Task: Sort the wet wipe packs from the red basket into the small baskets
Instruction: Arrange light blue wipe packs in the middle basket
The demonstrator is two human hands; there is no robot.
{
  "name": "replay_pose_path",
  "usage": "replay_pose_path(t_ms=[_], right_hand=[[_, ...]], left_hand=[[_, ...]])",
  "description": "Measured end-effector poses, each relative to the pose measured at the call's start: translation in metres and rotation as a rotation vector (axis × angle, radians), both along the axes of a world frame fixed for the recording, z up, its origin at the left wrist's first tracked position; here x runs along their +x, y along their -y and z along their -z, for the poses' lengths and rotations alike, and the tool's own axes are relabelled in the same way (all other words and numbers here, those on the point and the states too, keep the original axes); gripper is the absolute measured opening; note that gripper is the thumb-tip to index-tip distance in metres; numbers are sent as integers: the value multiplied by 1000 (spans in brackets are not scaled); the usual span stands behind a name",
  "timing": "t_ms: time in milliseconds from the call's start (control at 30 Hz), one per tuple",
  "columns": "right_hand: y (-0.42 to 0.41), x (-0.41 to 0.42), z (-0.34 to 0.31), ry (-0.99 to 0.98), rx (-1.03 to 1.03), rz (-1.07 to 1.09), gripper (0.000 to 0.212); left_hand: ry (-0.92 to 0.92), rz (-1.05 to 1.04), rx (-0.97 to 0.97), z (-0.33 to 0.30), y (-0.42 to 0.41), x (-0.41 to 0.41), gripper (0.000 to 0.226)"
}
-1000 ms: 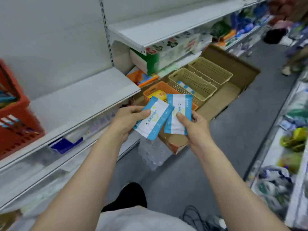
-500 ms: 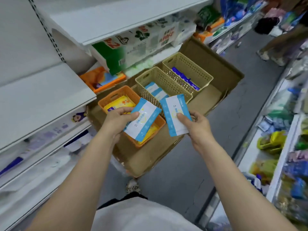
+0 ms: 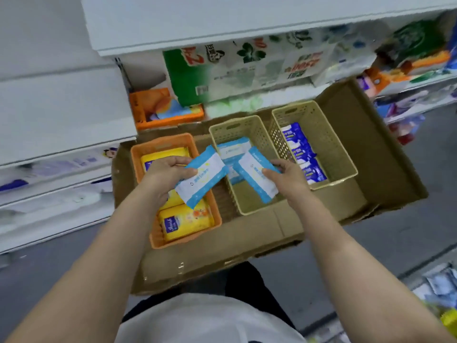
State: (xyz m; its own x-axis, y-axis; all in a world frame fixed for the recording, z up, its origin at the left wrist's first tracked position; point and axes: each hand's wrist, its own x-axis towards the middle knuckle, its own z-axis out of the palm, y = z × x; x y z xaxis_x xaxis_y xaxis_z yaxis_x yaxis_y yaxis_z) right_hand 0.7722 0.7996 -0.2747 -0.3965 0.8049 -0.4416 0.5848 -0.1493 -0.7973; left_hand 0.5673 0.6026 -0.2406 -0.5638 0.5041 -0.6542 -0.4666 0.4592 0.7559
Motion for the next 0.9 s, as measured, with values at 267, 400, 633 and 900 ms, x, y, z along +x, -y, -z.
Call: replay_pose_path(t_ms=[267,400,633,900], right_hand=[[-60,-32,60,438,124,-833,37],[-64,-45,77,528,168,-1020,38],[-52,-52,92,706,386,-1121,37],[-55,-61,96,631,472,-1146,84]], left_hand=[[58,-265,-62,11,-31,37,32],[65,-343,-86,21,-33,41,33],[67,-337,-112,43,-38,29,30],[104,-312,-92,50,-41,19,21]])
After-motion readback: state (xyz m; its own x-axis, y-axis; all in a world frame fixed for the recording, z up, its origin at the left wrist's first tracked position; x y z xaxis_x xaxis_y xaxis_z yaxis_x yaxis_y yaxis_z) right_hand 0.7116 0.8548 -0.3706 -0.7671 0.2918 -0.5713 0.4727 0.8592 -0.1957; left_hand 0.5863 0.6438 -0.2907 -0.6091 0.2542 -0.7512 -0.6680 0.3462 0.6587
